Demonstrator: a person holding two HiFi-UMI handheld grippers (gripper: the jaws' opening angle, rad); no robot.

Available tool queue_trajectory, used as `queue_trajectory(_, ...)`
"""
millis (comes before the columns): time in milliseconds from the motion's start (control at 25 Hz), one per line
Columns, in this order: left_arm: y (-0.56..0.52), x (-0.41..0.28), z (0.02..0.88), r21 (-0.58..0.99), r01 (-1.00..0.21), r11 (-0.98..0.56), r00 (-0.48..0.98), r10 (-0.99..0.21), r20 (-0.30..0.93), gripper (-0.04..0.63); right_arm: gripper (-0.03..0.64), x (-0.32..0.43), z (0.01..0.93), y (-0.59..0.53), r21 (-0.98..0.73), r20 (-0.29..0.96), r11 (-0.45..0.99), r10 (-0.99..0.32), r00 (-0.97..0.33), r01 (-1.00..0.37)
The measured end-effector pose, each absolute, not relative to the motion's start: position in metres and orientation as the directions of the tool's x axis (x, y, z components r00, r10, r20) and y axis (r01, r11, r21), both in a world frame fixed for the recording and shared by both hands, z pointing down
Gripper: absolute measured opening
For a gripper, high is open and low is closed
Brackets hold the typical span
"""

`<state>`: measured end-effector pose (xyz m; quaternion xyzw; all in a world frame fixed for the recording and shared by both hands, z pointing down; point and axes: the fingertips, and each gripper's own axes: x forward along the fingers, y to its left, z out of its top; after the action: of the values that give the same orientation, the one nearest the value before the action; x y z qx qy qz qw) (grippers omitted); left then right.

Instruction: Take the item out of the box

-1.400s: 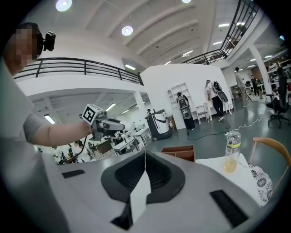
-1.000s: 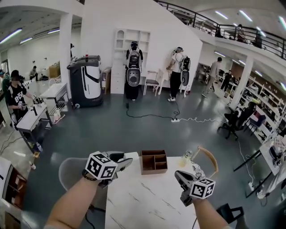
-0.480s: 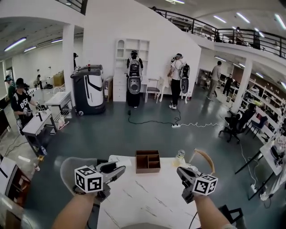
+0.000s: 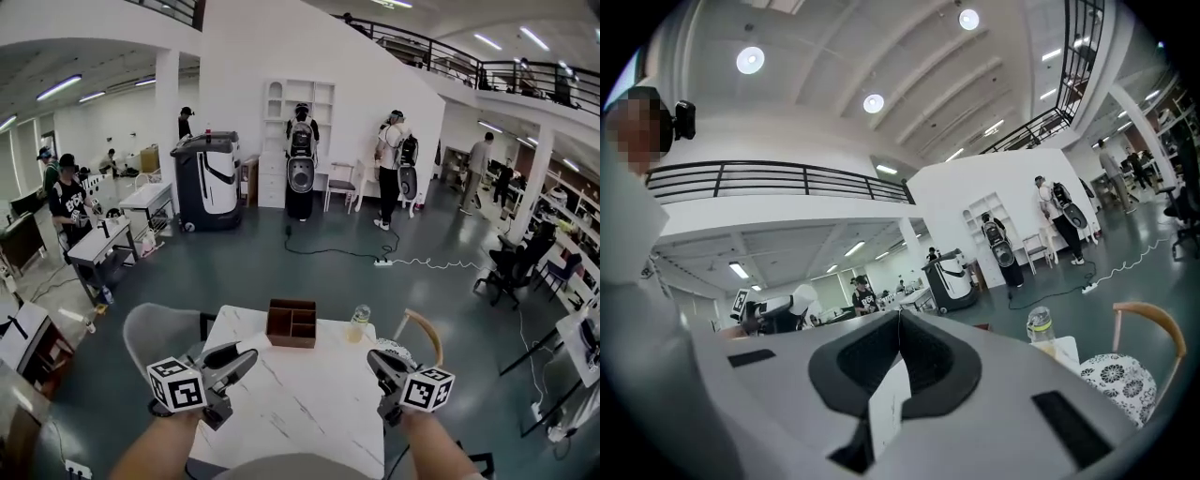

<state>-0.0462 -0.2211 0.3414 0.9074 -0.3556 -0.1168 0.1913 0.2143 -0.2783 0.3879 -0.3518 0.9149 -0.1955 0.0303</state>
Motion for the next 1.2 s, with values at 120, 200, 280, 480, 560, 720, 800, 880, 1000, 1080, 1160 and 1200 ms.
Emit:
queue_trajectory(120,-0.202,-0.028,0.343,0.444,-0.600,-0.665,0.705,-0.702,-0.099,0.166,0.009,0.226,0.388,-0.268,-0.370,0.067,0.700,-0.635,-0.769,-0.610)
queue_trajectory(200,-0.192,-0.018,0.348,0.449,-0.603,-0.660,0.699,-0.708,-0.102,0.166,0.009,0.231,0.389,-0.263,-0.375,0.054,0.707,-0.629,-0.775,-0.600)
queue_trajectory(280,-0.186,-0.012,0.351,0.456,-0.597,-0.660,0.698,-0.708,-0.112,0.166,0.009,0.232,0.394,-0.260,-0.382,0.046,0.710,-0.625,-0.780,-0.591)
queue_trajectory(480,-0.183,-0.025,0.348,0.454,-0.565,-0.689,0.723,-0.679,-0.128,0.166,0.009,0.210,0.405,-0.254,-0.395,0.043,0.703,-0.629,-0.776,-0.591)
queue_trajectory(560,-0.186,-0.035,0.344,0.449,-0.552,-0.703,0.734,-0.665,-0.138,0.166,0.009,0.200,0.406,-0.254,-0.395,0.044,0.696,-0.638,-0.768,-0.600)
queue_trajectory(720,-0.190,-0.065,0.336,0.439,-0.529,-0.727,0.755,-0.639,-0.148,0.166,0.009,0.179,0.404,-0.252,-0.410,0.046,0.658,-0.677,-0.735,-0.632)
queue_trajectory(800,-0.190,-0.085,0.335,0.439,-0.514,-0.736,0.766,-0.625,-0.151,0.166,0.009,0.164,0.400,-0.249,-0.412,0.047,0.641,-0.695,-0.718,-0.647)
queue_trajectory(880,-0.190,-0.104,0.336,0.447,-0.498,-0.743,0.773,-0.614,-0.160,0.166,0.009,0.151,0.396,-0.245,-0.411,0.046,0.626,-0.712,-0.701,-0.663)
queue_trajectory(1000,-0.191,-0.126,0.340,0.461,-0.481,-0.746,0.773,-0.608,-0.178,0.166,0.009,0.137,0.392,-0.241,-0.405,0.053,0.612,-0.726,-0.686,-0.679)
queue_trajectory(1080,-0.194,-0.136,0.342,0.468,-0.472,-0.747,0.770,-0.608,-0.193,0.166,0.009,0.130,0.390,-0.241,-0.399,0.063,0.609,-0.728,-0.682,-0.686)
queue_trajectory(1160,-0.197,-0.143,0.342,0.476,-0.465,-0.747,0.767,-0.608,-0.205,0.166,0.009,0.124,0.385,-0.241,-0.389,0.071,0.609,-0.728,-0.682,-0.691)
queue_trajectory(1200,-0.198,-0.145,0.343,0.479,-0.461,-0.747,0.766,-0.607,-0.210,0.166,0.009,0.123,0.381,-0.241,-0.383,0.073,0.611,-0.727,-0.682,-0.693)
